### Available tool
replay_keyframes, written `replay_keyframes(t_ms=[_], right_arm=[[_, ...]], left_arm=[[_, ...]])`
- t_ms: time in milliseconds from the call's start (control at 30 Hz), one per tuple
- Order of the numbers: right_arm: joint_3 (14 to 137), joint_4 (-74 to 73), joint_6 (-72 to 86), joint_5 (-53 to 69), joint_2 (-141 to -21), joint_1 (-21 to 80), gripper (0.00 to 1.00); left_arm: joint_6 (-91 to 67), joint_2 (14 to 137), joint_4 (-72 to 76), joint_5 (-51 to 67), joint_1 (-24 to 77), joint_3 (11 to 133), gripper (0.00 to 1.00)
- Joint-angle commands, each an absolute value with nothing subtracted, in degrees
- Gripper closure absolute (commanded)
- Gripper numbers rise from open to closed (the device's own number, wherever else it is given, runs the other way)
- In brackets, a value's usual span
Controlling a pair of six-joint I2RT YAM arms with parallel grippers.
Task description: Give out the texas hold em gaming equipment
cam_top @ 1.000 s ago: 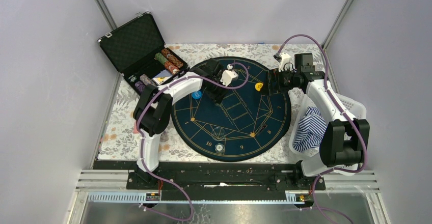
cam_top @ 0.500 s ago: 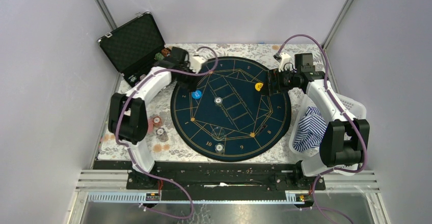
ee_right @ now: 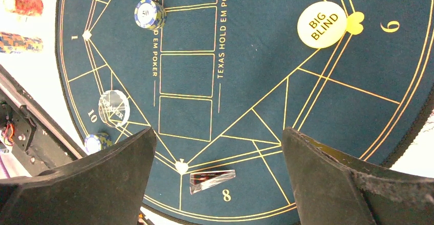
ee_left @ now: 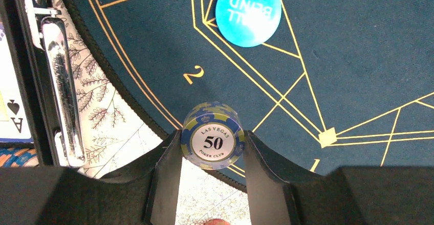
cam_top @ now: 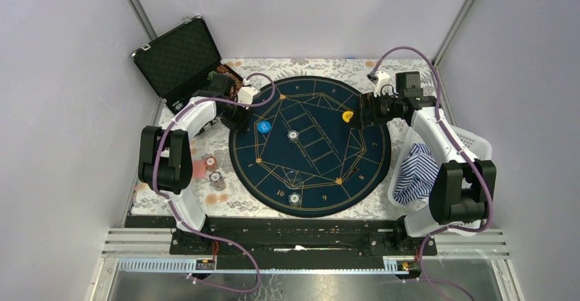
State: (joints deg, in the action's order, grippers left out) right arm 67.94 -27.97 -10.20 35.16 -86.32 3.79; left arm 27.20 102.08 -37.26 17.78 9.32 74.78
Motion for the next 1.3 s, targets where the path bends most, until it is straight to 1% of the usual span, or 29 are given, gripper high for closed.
replay_keyframes(t_ms=[0,233,600,633,767,833,1000,1100,1267], right_arm=[[67.77,-27.37,-10.82,35.78,-85.52,3.5,0.0],[67.87,-27.47,-10.74,36.48,-85.93,3.51,0.0],[67.76,-27.42,-10.63,36.71,-85.86,3.51,0.0],[67.84,-27.42,-10.63,36.72,-85.87,3.52,0.0],[67.85,-27.42,-10.63,36.52,-85.75,3.52,0.0],[67.85,-27.42,-10.63,36.45,-85.78,3.51,0.0],[68.32,-26.28,-9.58,36.44,-85.47,3.74,0.0],[70.93,-27.34,-9.76,35.42,-87.1,5.5,0.0],[76.91,-27.79,-9.87,29.63,-91.9,12.59,0.0]], left_arm=[[28.38,101.25,-33.37,20.68,8.96,72.62,0.65],[28.39,101.05,-32.67,20.97,9.31,69.91,0.62],[28.39,102.42,-27.99,19.0,10.03,66.96,0.54],[28.39,102.54,-27.92,18.98,10.24,66.89,0.51],[28.79,102.16,-27.96,18.1,11.5,66.13,0.33],[28.14,101.32,-27.95,17.71,11.77,65.97,0.28],[25.13,98.01,-33.84,19.08,11.57,70.11,0.03],[22.07,94.29,-36.77,20.34,10.7,73.72,0.01],[15.32,88.04,-39.01,23.44,8.64,75.56,0.01]])
